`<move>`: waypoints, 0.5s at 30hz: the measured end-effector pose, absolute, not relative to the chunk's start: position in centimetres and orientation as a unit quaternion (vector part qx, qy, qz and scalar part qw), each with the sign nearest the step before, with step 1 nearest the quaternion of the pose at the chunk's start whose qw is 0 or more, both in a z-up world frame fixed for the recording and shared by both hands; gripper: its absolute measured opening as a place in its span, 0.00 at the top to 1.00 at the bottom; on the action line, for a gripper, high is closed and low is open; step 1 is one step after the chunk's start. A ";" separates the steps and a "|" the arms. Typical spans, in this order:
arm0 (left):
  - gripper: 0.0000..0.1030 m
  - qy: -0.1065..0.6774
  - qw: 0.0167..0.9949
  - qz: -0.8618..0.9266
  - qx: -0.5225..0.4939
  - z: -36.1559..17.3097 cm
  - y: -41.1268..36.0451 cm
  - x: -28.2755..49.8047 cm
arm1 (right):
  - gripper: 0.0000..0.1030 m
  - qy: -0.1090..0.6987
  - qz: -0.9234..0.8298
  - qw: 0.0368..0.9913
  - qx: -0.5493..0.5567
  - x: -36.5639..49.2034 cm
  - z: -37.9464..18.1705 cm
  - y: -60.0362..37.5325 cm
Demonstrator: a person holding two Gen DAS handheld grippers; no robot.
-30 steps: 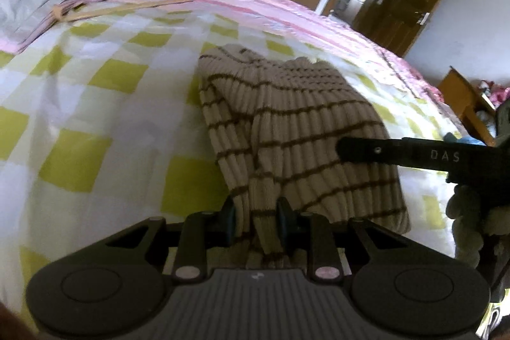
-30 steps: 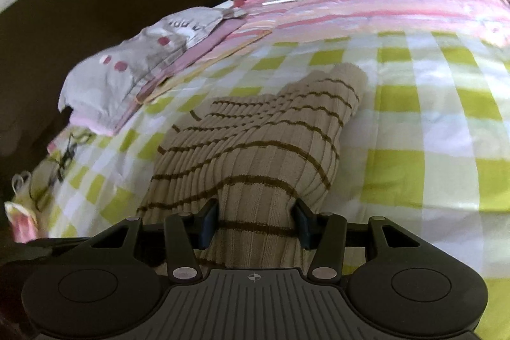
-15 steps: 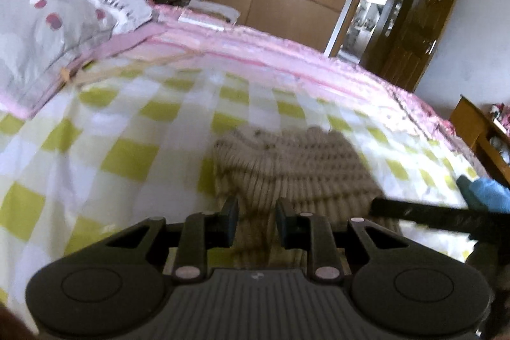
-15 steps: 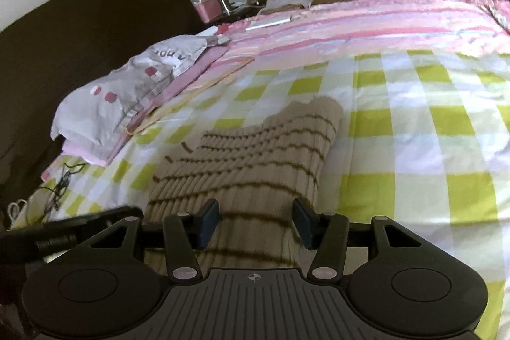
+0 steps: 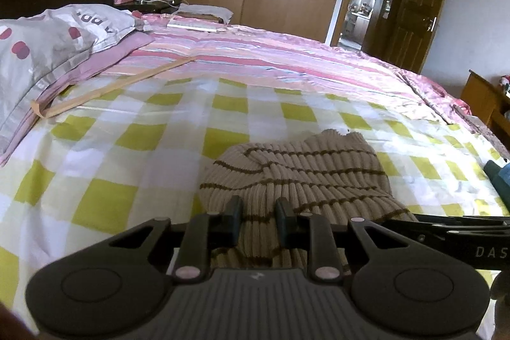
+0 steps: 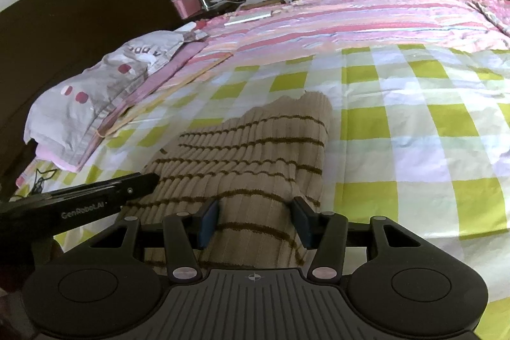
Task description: Fold small clothes
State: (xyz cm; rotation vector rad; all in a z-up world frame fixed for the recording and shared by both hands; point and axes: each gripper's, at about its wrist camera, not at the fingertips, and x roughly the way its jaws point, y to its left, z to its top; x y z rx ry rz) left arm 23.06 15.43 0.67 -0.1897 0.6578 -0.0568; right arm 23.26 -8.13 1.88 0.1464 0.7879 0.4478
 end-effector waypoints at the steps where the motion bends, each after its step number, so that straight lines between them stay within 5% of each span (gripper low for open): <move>1: 0.70 0.322 0.942 -0.026 -0.095 0.9 15.4 22.8 | 0.51 0.381 0.215 0.896 0.072 23.2 2.0 -8.2; 15: 0.70 0.326 0.938 -0.065 -0.097 3.0 14.4 15.3 | 0.51 0.355 0.232 0.905 0.024 16.9 4.7 -8.4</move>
